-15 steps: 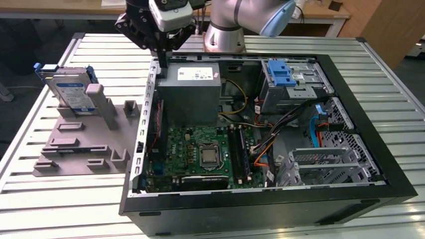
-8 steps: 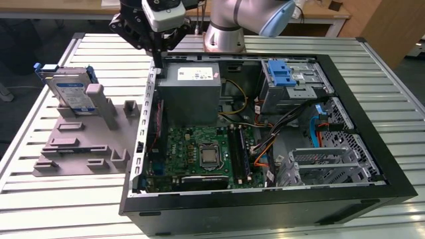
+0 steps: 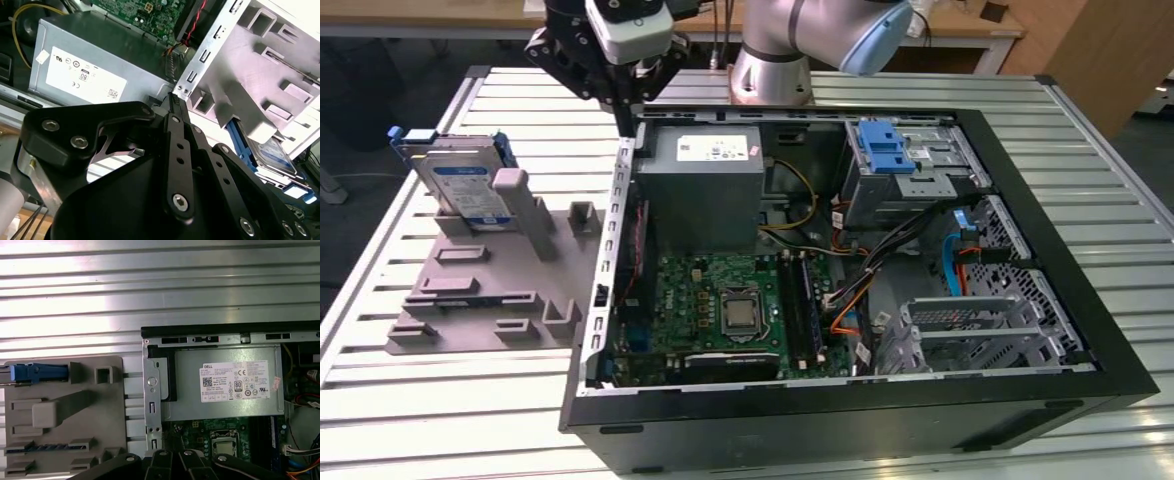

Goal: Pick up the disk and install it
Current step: 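Reach for the disk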

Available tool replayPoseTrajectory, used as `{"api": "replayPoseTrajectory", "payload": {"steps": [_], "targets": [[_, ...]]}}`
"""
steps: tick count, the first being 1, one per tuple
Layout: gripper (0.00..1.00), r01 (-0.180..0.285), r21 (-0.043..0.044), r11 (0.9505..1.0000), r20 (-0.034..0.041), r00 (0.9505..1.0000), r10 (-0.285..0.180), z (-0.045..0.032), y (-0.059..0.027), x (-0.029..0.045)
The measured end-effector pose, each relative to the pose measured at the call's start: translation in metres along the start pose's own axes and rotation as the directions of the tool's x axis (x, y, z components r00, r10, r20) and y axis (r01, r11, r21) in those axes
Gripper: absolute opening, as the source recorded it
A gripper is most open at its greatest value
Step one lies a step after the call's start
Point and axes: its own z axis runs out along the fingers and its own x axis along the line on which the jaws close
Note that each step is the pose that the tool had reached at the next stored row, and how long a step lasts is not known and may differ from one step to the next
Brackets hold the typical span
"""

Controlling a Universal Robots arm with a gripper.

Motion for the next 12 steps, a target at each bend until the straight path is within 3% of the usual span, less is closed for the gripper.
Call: {"api": "replayPoseTrajectory", "payload": {"steps": [12], "targets": [[0.11, 0.000, 0.0000, 1.0000, 0.0000, 1.0000, 0.000, 0.0000, 0.0001, 0.0042]]}}
